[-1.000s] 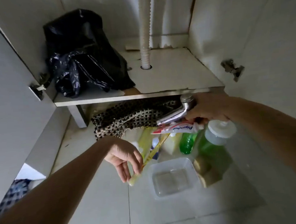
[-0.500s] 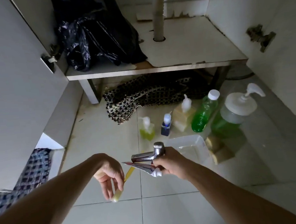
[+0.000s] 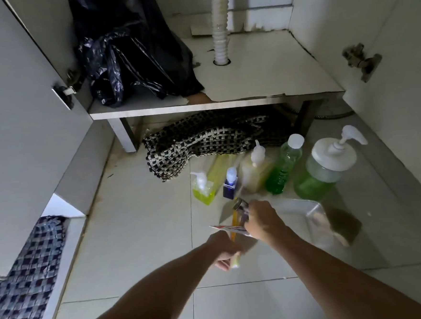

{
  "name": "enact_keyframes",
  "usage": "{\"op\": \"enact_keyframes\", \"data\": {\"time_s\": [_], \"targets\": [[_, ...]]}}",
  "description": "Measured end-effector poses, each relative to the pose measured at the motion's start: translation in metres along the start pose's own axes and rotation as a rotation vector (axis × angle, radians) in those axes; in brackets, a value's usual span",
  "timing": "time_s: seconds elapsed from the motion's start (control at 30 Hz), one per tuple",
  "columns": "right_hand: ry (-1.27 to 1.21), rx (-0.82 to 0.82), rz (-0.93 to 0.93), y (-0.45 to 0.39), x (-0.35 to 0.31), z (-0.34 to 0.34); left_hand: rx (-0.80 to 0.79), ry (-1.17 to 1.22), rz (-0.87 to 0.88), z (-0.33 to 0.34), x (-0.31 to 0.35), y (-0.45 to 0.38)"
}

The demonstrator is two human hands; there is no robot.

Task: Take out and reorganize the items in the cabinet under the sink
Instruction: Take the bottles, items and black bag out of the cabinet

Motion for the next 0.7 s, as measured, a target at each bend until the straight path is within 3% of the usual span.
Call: {"op": "enact_keyframes", "data": {"time_s": [0.13, 0.23, 0.33, 0.4, 0.47, 0.7], "targets": [[-0.057, -0.031, -0.005, -0.004, 0.013, -0.025, 0.097, 0.019, 0.015, 0.009, 0.014, -0.01], [-0.216, -0.124, 0.094, -0.012, 0.032, -0.037, 0.122, -0.011, 0.031, 0.013, 0.018, -0.013], [-0.599, -0.205, 0.188, -0.018, 0.046, -0.044, 0.096, -0.041, 0.029, 0.014, 0.02, -0.016], [-0.692, -0.216, 0.195, -0.021, 0.052, -0.046, 0.064, -0.062, 0.011, 0.012, 0.022, -0.012], [-0.603, -0.231, 0.185, -0.019, 0.051, -0.048, 0.028, -0.086, -0.009, 0.008, 0.024, -0.006], [0.048, -0.186, 0.063, -0.006, 0.013, -0.073, -0.183, -0.264, -0.129, -0.024, 0.039, 0.037]]}}
Point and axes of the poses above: each hand's wrist, its own y-axis away from the middle knuckle, its own z-axis out of the palm, x = y × z, the point moved 2 cm from there along -y, towards the middle knuckle, and after that the axes turned 13 degrees about -x, right-handed, at the moved point
